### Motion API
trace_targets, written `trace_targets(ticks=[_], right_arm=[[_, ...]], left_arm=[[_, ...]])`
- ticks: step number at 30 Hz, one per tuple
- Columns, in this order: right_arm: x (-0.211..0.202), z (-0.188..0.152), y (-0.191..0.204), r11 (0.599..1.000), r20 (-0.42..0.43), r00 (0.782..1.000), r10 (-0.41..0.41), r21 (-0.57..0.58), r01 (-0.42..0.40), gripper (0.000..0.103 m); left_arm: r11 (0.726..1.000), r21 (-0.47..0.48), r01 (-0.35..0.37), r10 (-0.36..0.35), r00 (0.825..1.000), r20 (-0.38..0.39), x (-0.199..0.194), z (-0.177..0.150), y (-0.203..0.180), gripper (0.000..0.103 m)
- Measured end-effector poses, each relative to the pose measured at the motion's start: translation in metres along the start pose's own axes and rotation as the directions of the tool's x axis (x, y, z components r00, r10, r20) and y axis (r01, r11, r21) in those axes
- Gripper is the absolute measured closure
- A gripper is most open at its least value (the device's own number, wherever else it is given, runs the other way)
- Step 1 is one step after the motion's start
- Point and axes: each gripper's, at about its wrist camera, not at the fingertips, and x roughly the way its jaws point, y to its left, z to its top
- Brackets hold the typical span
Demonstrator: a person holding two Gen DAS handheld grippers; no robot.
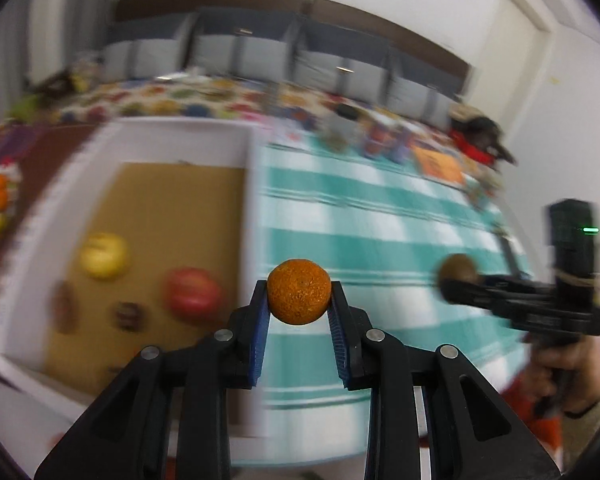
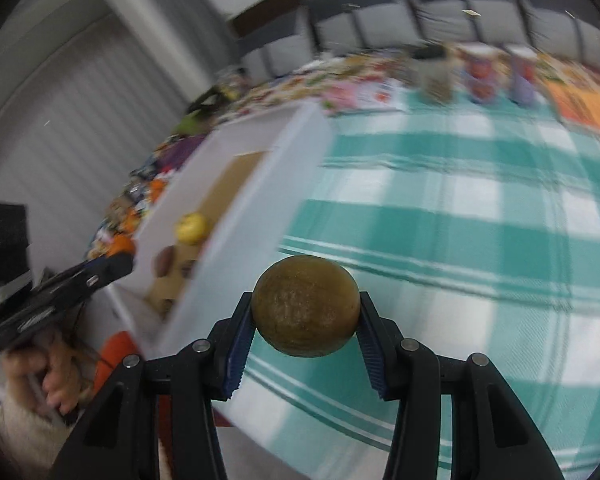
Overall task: Organize fruits
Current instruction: 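Carry the orange and green fruit into the box and open both tools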
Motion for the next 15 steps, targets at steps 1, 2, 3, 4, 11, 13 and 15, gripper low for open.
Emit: trace_targets(ticks=[1, 2, 3, 4, 11, 13, 15], right_arm=[[0.002, 0.008, 0.018, 0.999, -0.001, 1.0, 0.02, -0.037, -0.02, 0.054], [0.006, 0.013, 0.032, 0.997, -0.006, 0.999, 0.034, -0.063, -0.034, 0.054], [0.012, 0.019, 0.049, 0.994, -0.02, 0.999, 0.05, -0.097, -0.052, 0.054], [0.019, 0.023, 0.065, 0.989, -0.039, 0.997, 0.062, -0.13, -0.067, 0.054], [0.112, 0.024, 0.162, 0.935, -0.264, 0.963, 0.058, -0.324, -0.146, 0.054], [0.14, 0.02, 0.173, 0.927, -0.321, 0.947, 0.027, -0.346, -0.144, 0.054], [0.165, 0.015, 0.18, 0.919, -0.349, 0.936, -0.034, -0.379, -0.109, 0.054]], left_arm=[[0.999, -0.02, -0.029, 0.029, 1.0, -0.002, 0.0, 0.002, 0.016, 0.075], [0.997, -0.047, -0.054, 0.053, 0.999, -0.012, 0.001, 0.003, 0.036, 0.075], [0.995, -0.068, -0.077, 0.076, 0.997, -0.022, 0.003, 0.002, 0.051, 0.075], [0.989, -0.093, -0.115, 0.111, 0.993, -0.043, 0.009, 0.0, 0.069, 0.075], [0.962, -0.142, -0.233, 0.2, 0.956, -0.214, 0.059, -0.02, 0.131, 0.075], [0.954, -0.153, -0.259, 0.218, 0.945, -0.243, 0.065, -0.025, 0.142, 0.075], [0.943, -0.171, -0.285, 0.233, 0.934, -0.269, 0.073, -0.029, 0.152, 0.074]])
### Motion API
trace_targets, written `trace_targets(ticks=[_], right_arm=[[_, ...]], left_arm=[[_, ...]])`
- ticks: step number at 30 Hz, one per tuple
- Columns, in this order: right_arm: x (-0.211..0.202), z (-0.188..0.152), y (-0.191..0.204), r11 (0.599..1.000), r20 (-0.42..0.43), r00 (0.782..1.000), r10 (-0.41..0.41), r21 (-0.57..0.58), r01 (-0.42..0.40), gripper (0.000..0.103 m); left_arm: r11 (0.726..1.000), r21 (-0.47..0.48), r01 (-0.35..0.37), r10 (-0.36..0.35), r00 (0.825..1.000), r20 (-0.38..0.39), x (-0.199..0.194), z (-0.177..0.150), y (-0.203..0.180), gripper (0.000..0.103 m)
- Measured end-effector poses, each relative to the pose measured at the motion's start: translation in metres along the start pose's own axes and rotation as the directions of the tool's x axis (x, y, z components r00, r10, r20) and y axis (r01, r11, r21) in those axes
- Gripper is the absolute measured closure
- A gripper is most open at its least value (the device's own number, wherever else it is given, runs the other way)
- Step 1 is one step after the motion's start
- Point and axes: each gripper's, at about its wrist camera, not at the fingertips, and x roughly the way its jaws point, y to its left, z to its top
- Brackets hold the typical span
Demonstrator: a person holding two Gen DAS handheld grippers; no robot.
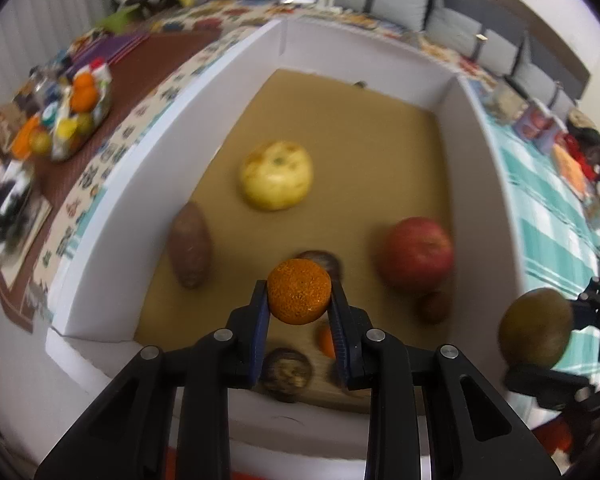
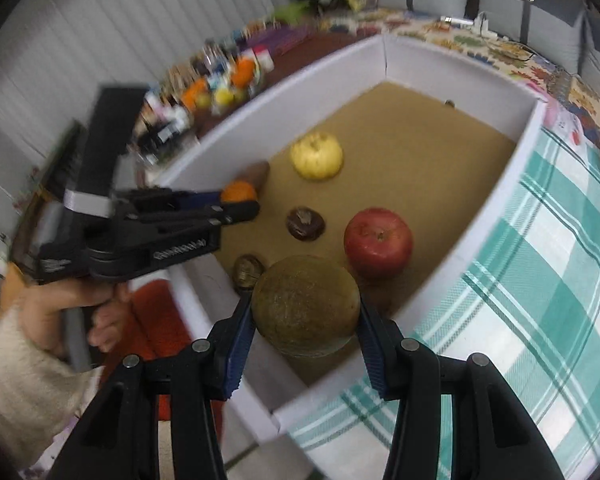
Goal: Organize fruits
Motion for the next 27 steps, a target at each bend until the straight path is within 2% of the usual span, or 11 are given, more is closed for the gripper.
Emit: trace_targets(ticks=[4, 6, 7, 8, 11, 15, 19, 22, 24, 27], right_arm=[[0.035, 0.009, 0.004, 0.999, -0.073, 0.996, -0.051, -0.002, 0.051, 0.053], [0.037, 0.012, 0.003, 0.998, -0.06, 0.997, -0.056, 0.017, 0.057, 0.04], [0.035, 0.014, 0.001, 0.998, -0.046, 0.997, -0.055, 0.028, 0.056, 0.029], [0.03, 0.016, -0.002, 0.997, -0.025, 0.998, -0.055, 0.044, 0.056, 0.024], [0.004, 0.019, -0.011, 0.994, 0.038, 0.997, -0.074, 0.085, 0.071, 0.023], [-0.029, 0.015, -0.012, 0.99, 0.106, 0.987, -0.123, 0.089, 0.114, 0.014], [-0.058, 0.001, -0.007, 0.985, 0.158, 0.974, -0.164, 0.076, 0.153, 0.009], [-0.072, -0.009, -0.002, 0.98, 0.181, 0.964, -0.197, 0.065, 0.188, 0.009], [-0.078, -0.013, 0.001, 0.978, 0.19, 0.96, -0.205, 0.064, 0.196, 0.009], [-0.084, -0.02, 0.005, 0.976, 0.203, 0.955, -0.216, 0.066, 0.207, 0.009]], left_arm=[[1.0, -0.017, -0.025, 0.025, 1.0, -0.007, 0.002, -0.004, 0.005, 0.07], [0.999, -0.015, -0.045, 0.045, 0.999, 0.015, -0.002, -0.007, 0.005, 0.054], [0.998, -0.014, -0.055, 0.056, 0.998, 0.03, -0.006, -0.008, 0.005, 0.04], [0.997, -0.009, -0.073, 0.073, 0.995, 0.065, -0.014, -0.01, 0.004, 0.028], [0.994, 0.013, -0.113, 0.109, 0.979, 0.171, -0.041, -0.014, -0.003, 0.013], [0.989, 0.046, -0.143, 0.123, 0.946, 0.301, -0.078, -0.02, -0.019, 0.005], [0.99, 0.07, -0.119, 0.083, 0.919, 0.386, -0.107, -0.026, -0.033, 0.001], [0.991, 0.061, -0.12, 0.085, 0.909, 0.409, -0.12, -0.025, -0.039, 0.001], [0.986, 0.044, -0.16, 0.129, 0.905, 0.405, -0.126, -0.024, -0.04, 0.001], [0.974, 0.039, -0.223, 0.188, 0.89, 0.415, -0.133, -0.024, -0.043, 0.001]])
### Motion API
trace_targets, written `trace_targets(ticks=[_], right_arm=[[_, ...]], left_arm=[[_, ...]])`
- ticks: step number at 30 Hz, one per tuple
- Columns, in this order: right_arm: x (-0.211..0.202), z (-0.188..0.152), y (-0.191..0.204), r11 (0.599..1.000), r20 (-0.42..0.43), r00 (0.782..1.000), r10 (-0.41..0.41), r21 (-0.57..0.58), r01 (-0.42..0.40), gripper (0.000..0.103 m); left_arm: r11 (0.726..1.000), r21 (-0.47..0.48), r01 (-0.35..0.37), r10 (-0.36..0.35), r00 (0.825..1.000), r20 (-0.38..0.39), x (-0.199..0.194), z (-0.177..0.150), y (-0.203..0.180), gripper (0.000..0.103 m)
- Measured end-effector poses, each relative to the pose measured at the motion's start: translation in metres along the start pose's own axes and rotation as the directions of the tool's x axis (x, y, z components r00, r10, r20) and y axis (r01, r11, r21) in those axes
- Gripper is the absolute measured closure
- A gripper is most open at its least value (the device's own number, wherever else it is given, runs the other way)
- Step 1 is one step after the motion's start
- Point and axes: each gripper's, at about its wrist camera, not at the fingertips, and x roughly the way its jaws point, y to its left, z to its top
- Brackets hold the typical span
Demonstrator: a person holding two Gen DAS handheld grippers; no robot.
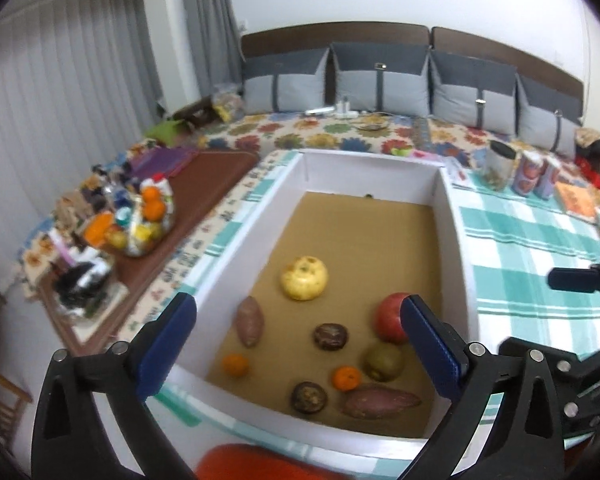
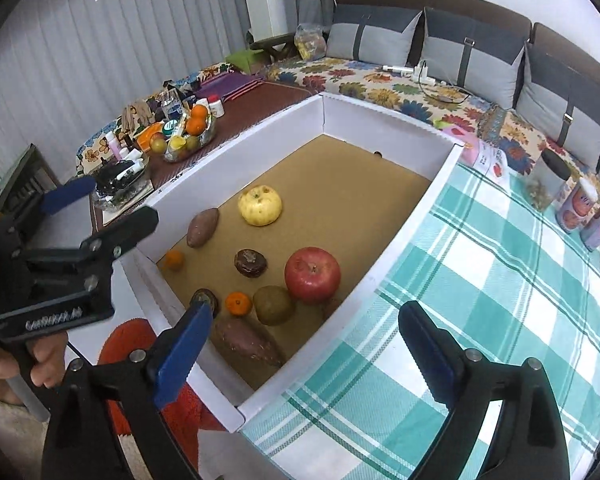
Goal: Organize fruits
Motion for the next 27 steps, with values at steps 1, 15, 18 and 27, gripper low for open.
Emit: trace_targets(ticks=[1, 15, 18, 27], right_arm=[[-0.002, -0.002, 0.0, 1.0, 0.002, 1.0, -0.002, 0.0, 0.002, 0.009], [-0.012, -0.009, 0.008, 0.999, 0.023, 0.999, -0.048, 0.003, 0.047, 0.002], [-0.019, -0.008, 0.011, 0.998, 0.039, 0.997, -0.06, 0.007, 0.06, 0.0], [-0.031, -0.002, 0.022, 0.998, 0.054, 0.997, -0.061, 0.005, 0.06, 0.0]], left_arm=[[1.0, 0.004, -0.011, 0.011, 1.0, 0.003, -0.003, -0.001, -0.001, 0.001], [0.996, -0.028, -0.085, 0.085, 0.996, -0.016, -0.016, -0.005, -0.006, 0.001], [0.999, -0.004, -0.045, 0.045, 0.998, -0.05, -0.015, -0.006, -0.011, 0.001], [0.995, -0.021, -0.096, 0.095, 0.995, -0.014, -0.025, -0.012, -0.005, 0.001]])
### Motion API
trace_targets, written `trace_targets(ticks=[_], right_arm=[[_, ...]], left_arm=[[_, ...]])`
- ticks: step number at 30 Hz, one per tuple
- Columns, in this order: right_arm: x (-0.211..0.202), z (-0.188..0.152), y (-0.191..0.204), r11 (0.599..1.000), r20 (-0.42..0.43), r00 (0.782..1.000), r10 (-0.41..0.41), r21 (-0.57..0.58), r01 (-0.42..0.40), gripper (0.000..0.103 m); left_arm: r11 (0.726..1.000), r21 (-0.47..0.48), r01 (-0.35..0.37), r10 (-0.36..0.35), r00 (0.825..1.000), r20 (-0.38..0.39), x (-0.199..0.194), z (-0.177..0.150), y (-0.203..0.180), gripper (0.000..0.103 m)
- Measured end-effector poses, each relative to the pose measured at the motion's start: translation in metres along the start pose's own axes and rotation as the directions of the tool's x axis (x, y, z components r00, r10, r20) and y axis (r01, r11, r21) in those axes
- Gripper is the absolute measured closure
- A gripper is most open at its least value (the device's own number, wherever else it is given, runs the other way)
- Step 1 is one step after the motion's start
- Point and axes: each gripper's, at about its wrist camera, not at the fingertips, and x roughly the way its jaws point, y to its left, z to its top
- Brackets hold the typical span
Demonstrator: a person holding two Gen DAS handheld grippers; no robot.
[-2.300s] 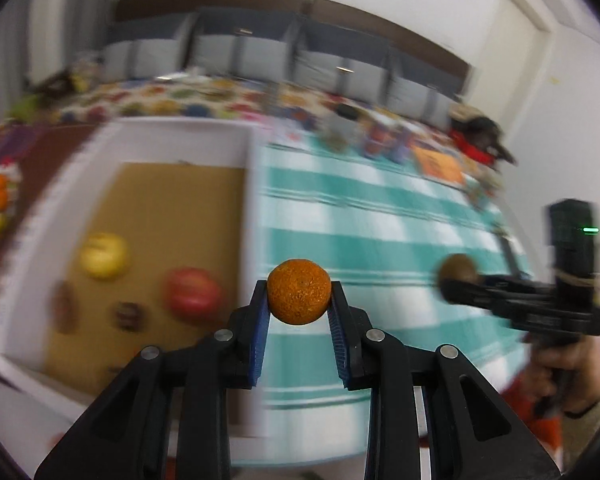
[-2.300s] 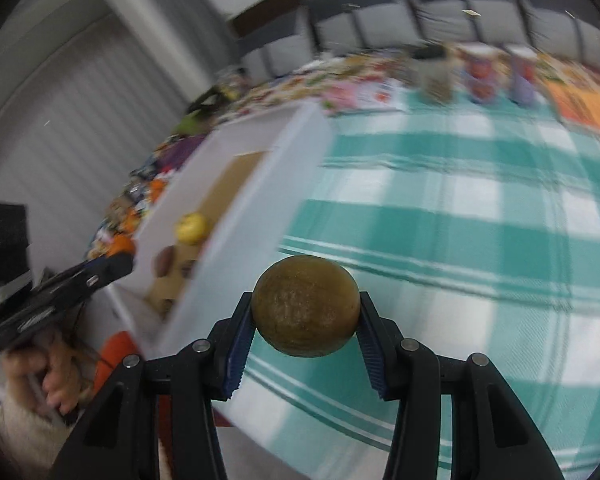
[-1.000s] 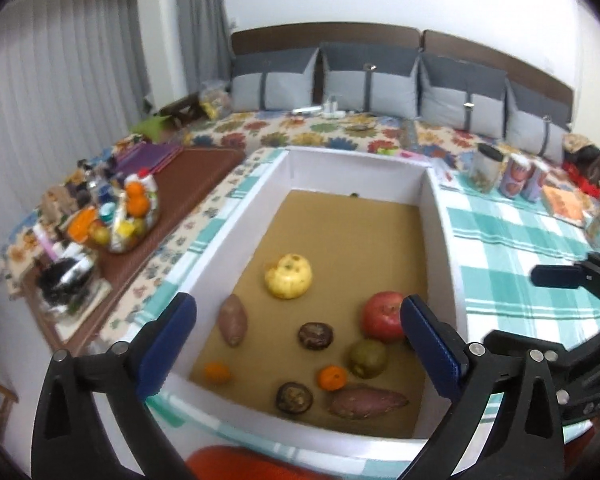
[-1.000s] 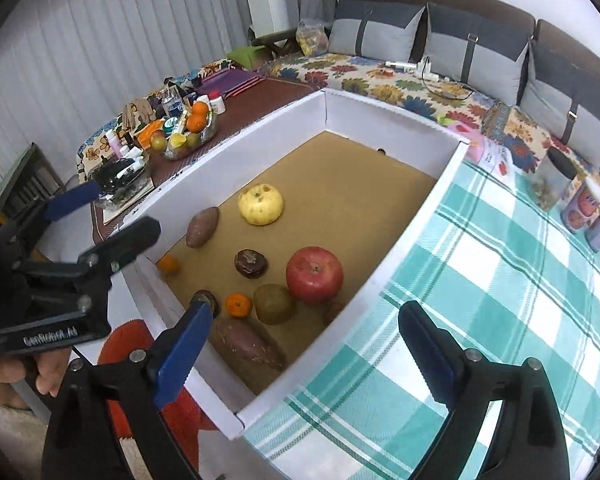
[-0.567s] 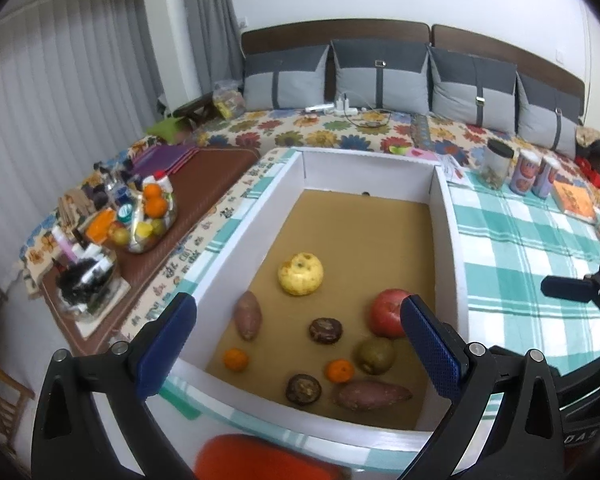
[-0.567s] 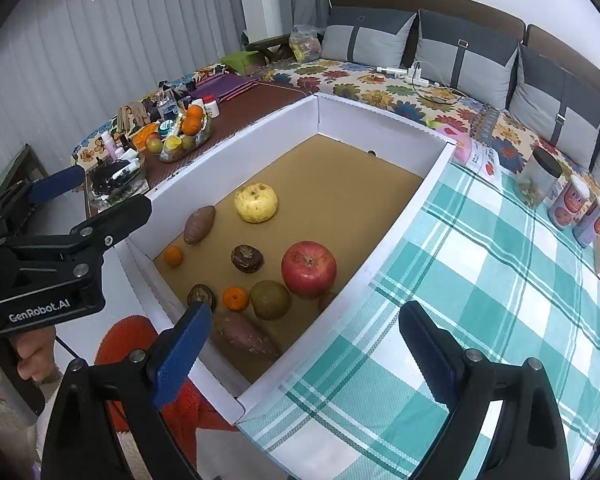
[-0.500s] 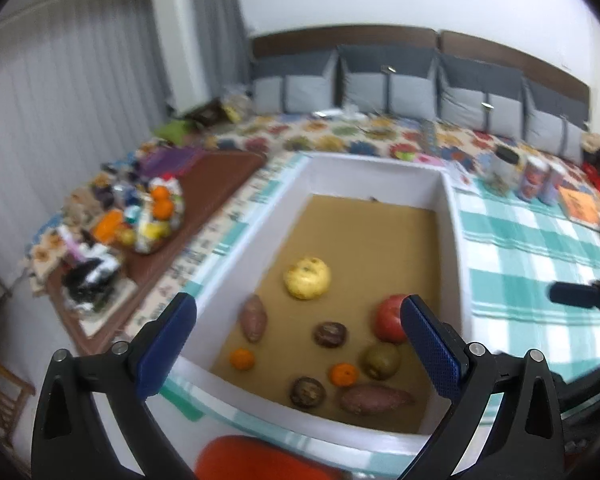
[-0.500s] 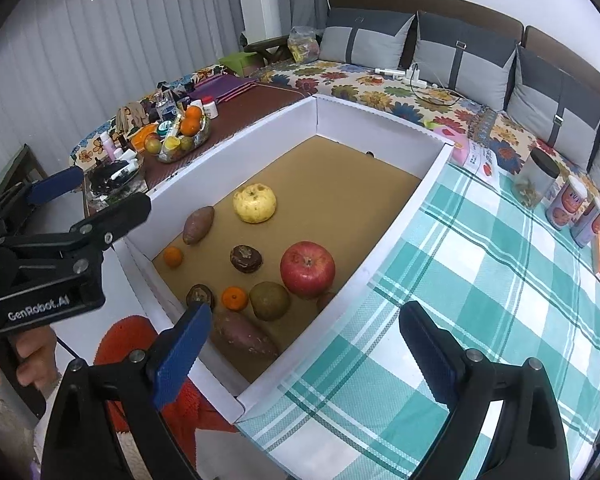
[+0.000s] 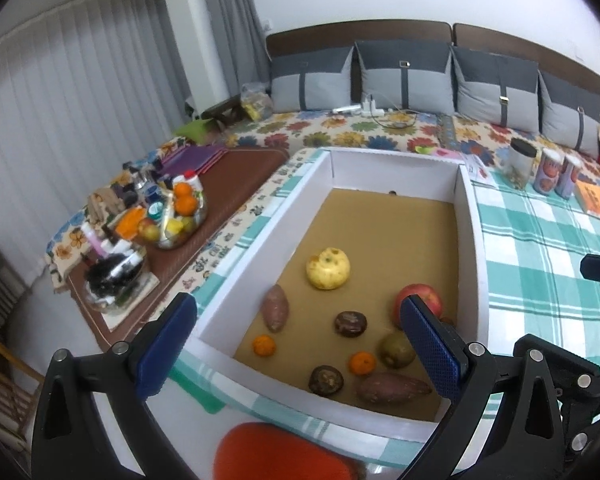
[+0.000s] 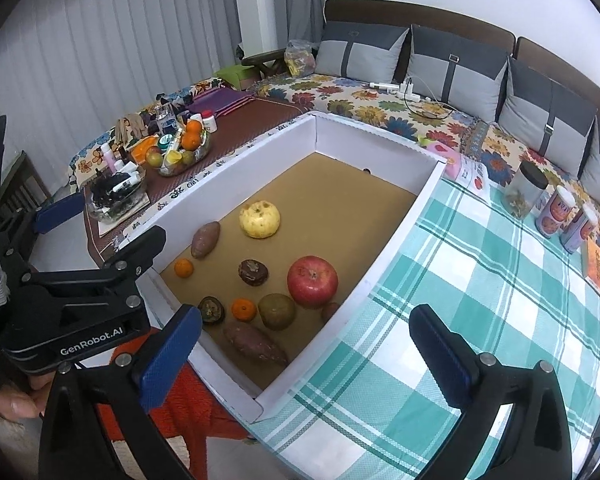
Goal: Organize fruits
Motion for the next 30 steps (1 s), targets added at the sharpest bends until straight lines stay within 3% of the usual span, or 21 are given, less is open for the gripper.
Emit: trace_targets(ticks=[11, 21, 30], right_arm=[[0.009, 0.004, 0.005, 1.0, -0.021, 1.0, -0.02, -0.002, 0.02, 0.0], [0.02, 0.012, 0.014, 1.0, -0.044, 0.999, -0.031, -0.003, 0.03, 0.0], [0.027, 0.016, 0.021, 1.0, -0.064, 0.998, -0.03, -0.001, 0.03, 0.0]], left_arm=[[1.0, 0.015, -0.018, 0.018, 1.0, -0.021, 0.012, -0.002, 0.002, 0.001], [0.999, -0.019, 0.049, -0.05, 0.996, -0.071, 0.027, -0.004, 0.015, 0.001], [0.998, -0.036, 0.058, -0.061, 0.992, -0.106, 0.036, -0.004, 0.019, 0.001]])
